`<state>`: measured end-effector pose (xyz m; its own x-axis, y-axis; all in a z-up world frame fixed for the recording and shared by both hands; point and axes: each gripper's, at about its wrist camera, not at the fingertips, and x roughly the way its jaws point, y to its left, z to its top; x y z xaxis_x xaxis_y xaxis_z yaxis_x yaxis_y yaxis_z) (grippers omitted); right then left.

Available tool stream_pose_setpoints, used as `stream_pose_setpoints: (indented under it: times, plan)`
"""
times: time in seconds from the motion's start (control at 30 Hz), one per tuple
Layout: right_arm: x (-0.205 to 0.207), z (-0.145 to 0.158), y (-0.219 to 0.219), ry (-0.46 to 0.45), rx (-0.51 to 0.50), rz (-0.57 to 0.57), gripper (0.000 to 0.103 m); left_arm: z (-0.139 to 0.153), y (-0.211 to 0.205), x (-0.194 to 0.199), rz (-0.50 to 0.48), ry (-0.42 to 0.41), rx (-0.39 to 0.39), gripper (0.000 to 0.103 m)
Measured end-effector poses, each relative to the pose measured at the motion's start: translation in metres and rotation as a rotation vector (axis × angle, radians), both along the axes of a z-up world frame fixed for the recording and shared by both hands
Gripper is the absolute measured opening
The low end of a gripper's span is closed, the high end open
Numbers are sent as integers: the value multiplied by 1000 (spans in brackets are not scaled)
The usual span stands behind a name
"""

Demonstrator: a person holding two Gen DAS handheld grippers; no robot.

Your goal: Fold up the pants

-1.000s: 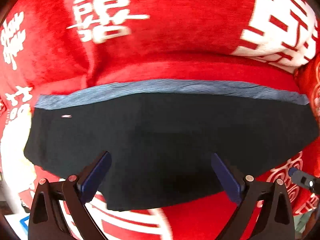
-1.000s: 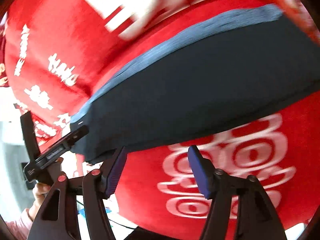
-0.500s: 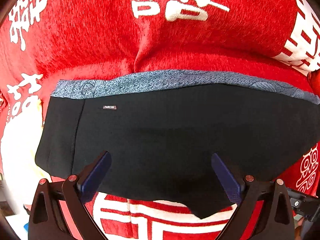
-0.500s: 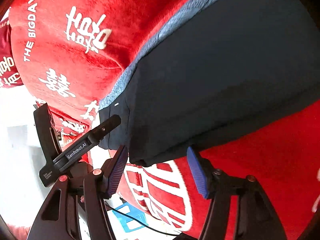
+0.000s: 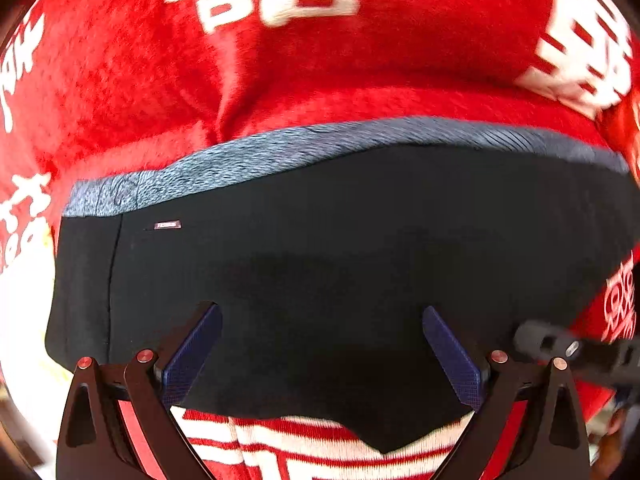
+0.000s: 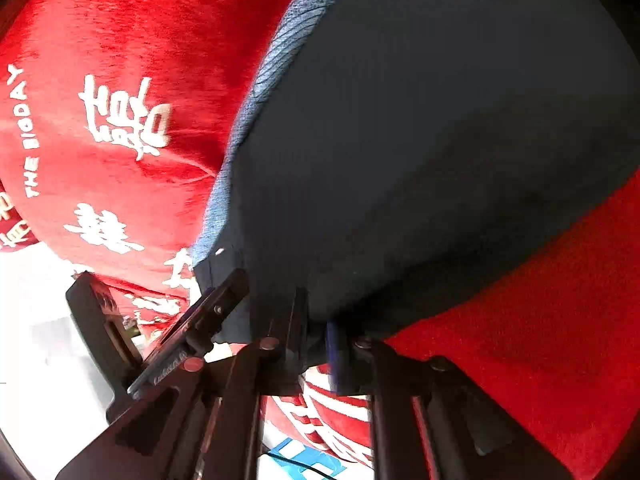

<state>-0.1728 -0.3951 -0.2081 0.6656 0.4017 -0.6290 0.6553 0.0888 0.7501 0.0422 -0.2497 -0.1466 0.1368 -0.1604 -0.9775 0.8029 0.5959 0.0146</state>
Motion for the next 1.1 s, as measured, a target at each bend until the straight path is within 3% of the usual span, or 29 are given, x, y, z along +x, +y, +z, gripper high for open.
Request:
stream_pose_setpoints:
  times: [0.13, 0.2, 0.27, 0.33, 0.43, 0.47, 0.63, 0.7, 0.87, 1.0, 1.1]
  plan:
    - [-3, 38, 11, -18, -166, 97, 8, -1, 9, -32, -74, -7, 19, 100]
    - [-4, 34, 20, 29, -202, 139, 8, -15, 16, -43, -77, -8, 53, 101]
    - [-8, 16, 25, 78, -192, 144, 8, -20, 21, -48, -45, -15, 29, 101]
    - [-10, 10, 24, 67, -183, 134, 8, -22, 24, -46, -11, 6, 8, 101]
    - [-15, 19, 22, 92, -211, 178, 21, -19, 24, -41, 14, 21, 9, 101]
    - [-18, 24, 22, 115, -234, 198, 29, -13, 23, -45, 11, 1, 8, 101]
    - [-27, 76, 1, 97, -401, 247, 30, 19, 11, -20, 18, -99, -59, 101]
    - [-12, 86, -20, 111, -461, 270, 30, 19, -5, -4, 38, -133, -44, 101]
    - [54, 68, -60, 193, -565, 356, 30, 4, -47, 32, 69, -142, -28, 101]
    - [91, 42, -71, 260, -626, 417, 29, -32, -78, 49, 80, -178, 28, 101]
    - [91, 27, -88, 301, -663, 397, 17, -48, -78, 65, 152, -181, 38, 101]
